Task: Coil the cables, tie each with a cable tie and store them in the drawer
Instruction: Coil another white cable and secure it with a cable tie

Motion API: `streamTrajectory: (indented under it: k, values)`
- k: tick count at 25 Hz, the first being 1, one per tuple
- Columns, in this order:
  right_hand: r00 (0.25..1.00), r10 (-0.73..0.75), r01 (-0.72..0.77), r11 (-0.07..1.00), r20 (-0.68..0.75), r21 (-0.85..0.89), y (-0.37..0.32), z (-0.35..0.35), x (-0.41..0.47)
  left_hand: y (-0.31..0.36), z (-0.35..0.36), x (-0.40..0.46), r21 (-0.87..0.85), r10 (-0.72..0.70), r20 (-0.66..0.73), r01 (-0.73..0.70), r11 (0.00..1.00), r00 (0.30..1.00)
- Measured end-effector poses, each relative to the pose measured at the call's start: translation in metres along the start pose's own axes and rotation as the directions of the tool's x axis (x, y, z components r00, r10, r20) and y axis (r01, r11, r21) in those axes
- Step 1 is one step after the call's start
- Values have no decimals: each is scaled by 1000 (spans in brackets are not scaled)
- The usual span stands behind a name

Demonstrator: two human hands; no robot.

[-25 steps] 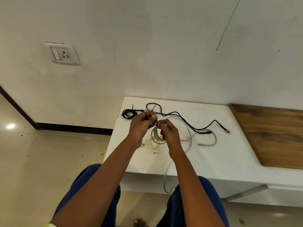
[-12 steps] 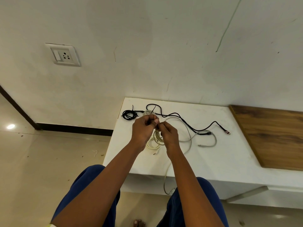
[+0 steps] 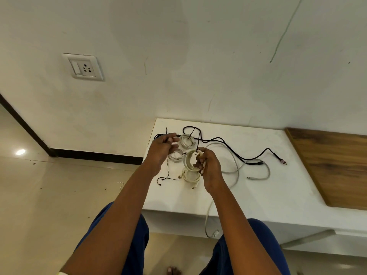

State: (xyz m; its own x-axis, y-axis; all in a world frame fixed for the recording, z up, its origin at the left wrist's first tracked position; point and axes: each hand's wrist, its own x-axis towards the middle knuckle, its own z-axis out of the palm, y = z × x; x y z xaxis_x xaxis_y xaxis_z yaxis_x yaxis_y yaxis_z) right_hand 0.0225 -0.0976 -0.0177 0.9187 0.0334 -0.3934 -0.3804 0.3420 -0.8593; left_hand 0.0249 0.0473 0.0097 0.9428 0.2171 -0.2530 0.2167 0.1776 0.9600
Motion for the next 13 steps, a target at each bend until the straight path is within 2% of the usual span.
streamTrajectory:
  k: [3, 5, 8, 11, 13]
  values:
    - [994, 79, -89, 988, 81, 124, 3, 14, 3, -2, -25, 5, 195, -157, 58, 143, 970, 986]
    - [985, 124, -144, 973, 118, 181, 7, 28, 11, -6, -33, 6, 184, -206, 103, 185, 965, 973]
    - [977, 171, -192, 967, 128, 171, 13, 52, 25, -9, -44, 14, 78, -188, 15, 186, 979, 982]
    - [987, 138, -135, 990, 82, -37, 22, 69, 42, -12, -57, 23, -7, -210, -60, 210, 978, 976]
    - [996, 73, -56, 947, 42, -317, 32, 75, 51, -18, -67, 31, 17, -220, -154, 225, 974, 963]
